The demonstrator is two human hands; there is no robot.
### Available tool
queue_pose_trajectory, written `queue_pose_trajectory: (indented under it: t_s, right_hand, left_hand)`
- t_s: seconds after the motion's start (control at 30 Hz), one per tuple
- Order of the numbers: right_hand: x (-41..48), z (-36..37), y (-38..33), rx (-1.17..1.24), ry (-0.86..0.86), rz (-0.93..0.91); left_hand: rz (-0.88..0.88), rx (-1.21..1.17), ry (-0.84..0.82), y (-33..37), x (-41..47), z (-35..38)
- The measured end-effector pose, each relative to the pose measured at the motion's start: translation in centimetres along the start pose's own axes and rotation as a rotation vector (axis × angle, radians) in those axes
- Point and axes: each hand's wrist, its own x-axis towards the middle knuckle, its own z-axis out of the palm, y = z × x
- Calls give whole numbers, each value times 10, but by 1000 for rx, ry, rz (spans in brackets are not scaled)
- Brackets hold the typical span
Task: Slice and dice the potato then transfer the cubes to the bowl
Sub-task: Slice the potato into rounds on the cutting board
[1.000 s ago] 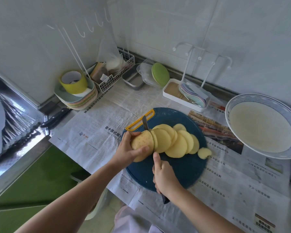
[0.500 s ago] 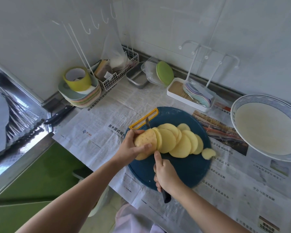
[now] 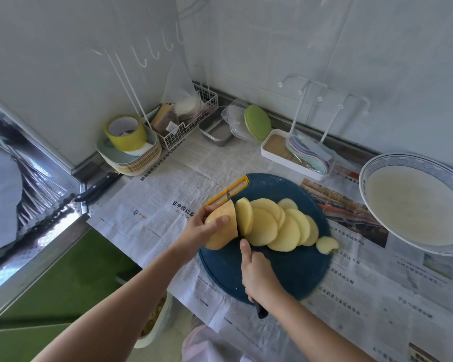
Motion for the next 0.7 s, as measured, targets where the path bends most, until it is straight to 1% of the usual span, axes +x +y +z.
queue_pose_trajectory:
  t_s: [0.13,0.23,0.3,0.37,0.53,0.7]
  right_hand:
    - [-3,-6,-3,150,-8,40]
    - [-10,-15,-5,369,-94,81]
    - [-14,-22,-5,465,-158,86]
    - [-18,-30,-4,484,-170,41]
    - [-33,-59,-9,427,-115,-154]
    - [-51,-62,-15,405,-138,-221]
  left_hand:
    - [49,-94,50,-12,-11,0]
    - [100,-121,73,-19,-20,2]
    - [124,-102,83,-18,-22,6]
    - [128,-74,87,-18,-23,12]
    - [115,-34,116,-19,-22,15]
    - [114,-56,136,-16,-23,19]
